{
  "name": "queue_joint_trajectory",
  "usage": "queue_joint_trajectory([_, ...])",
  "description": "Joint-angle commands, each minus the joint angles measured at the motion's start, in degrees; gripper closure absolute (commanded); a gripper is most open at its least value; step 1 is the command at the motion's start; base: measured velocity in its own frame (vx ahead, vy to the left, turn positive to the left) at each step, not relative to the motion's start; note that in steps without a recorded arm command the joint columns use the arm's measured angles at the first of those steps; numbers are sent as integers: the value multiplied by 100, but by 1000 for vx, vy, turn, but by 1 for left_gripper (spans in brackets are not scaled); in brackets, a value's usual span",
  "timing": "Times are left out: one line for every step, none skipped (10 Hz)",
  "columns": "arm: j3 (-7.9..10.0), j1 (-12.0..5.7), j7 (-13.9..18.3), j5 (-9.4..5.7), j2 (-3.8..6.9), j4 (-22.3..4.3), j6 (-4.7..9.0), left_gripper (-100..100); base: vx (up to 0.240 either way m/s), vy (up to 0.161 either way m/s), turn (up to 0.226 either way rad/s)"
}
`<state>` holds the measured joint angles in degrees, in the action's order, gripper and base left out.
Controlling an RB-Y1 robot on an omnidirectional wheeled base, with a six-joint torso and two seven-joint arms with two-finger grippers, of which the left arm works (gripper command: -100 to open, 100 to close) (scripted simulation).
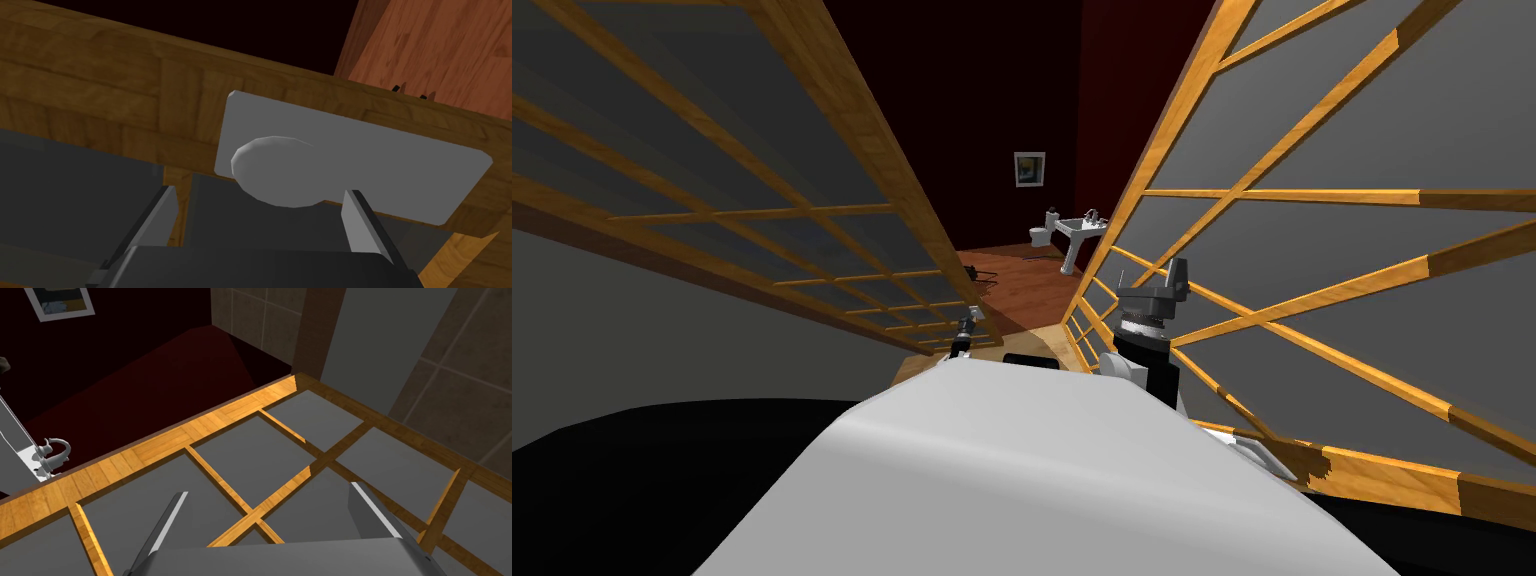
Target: Pull the door open
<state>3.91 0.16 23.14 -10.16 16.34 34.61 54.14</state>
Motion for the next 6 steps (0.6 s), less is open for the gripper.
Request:
queue_joint_trajectory([-46,10,261,-94,-42,69,-58,-100,-81,-16,-66])
queue_joint_trajectory([-68,-3,429,-161,-62,81,-76,-100,-67,5,-49])
queue_joint_trajectory([-92,-16,591,-235,-85,95,-94,-100,-75,24,-38])
queue_joint_trajectory([-118,-30,757,-312,-108,110,-114,-100,-84,25,-50])
queue_joint_trajectory([-118,-30,833,-312,-108,110,-114,-100,-50,10,-14])
queue_joint_trajectory([-145,-45,1048,-393,-133,125,-135,-100,-43,4,-23])
